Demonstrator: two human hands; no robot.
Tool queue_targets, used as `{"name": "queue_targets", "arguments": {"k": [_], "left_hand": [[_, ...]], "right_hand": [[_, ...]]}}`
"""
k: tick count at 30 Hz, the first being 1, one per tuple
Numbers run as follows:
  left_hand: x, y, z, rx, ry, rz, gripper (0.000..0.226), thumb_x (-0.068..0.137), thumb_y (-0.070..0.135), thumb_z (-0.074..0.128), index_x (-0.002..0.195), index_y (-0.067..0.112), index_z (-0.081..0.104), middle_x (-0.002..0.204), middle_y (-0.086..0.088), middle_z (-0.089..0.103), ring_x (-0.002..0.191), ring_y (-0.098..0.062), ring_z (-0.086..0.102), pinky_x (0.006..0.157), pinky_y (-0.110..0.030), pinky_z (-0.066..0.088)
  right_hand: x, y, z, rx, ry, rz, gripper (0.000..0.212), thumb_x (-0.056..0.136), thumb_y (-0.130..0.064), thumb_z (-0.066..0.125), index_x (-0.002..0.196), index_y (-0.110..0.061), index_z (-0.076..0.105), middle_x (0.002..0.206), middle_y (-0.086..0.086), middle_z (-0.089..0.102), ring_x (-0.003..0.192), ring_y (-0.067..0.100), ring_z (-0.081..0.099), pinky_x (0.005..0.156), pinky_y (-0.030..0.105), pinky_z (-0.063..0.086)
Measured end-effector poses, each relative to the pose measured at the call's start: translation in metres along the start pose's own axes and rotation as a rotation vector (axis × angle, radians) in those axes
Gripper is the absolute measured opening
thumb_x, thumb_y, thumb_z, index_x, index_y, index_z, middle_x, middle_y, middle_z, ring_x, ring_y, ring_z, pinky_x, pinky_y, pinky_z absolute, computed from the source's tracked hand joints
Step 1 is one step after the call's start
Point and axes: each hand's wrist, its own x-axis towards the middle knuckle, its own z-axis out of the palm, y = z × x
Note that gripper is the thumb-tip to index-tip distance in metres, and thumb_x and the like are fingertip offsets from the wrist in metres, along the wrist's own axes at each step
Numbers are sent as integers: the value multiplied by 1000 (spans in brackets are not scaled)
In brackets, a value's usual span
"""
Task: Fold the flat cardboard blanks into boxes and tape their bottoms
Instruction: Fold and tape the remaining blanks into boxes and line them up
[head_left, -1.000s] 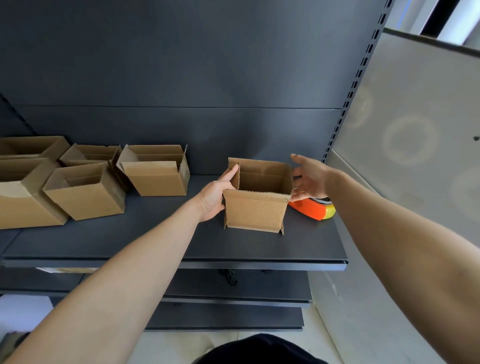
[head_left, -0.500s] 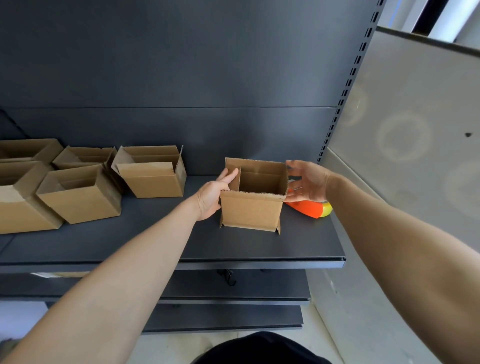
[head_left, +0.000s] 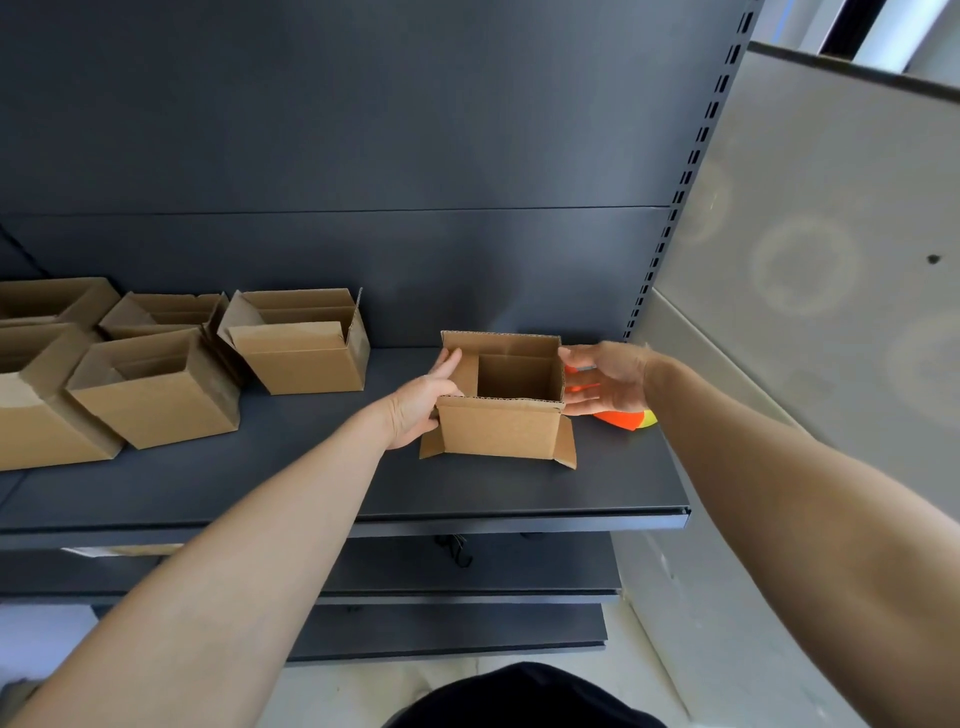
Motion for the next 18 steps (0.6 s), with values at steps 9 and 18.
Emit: {"name": "queue_targets", "arguments": {"k": [9, 18], "left_hand": [[1, -5, 6, 117, -7, -52, 73, 98, 16, 46, 148, 47, 2, 160, 2, 0, 144, -27, 13, 115, -50, 16], [3, -8, 1, 161, -11, -49, 73, 97, 29, 51, 148, 48, 2, 161, 4, -2, 146, -27, 8, 115, -50, 12]], "right_hand": [[7, 11, 18, -190, 93, 5, 26, 94, -35, 58, 116, -22, 55, 110, 5, 64, 93, 25, 65, 82, 42, 56], [8, 12, 19, -124, 78, 32, 23, 95, -28, 55, 118, -24, 56, 116, 9, 65, 99, 29, 67, 74, 42, 58]]}}
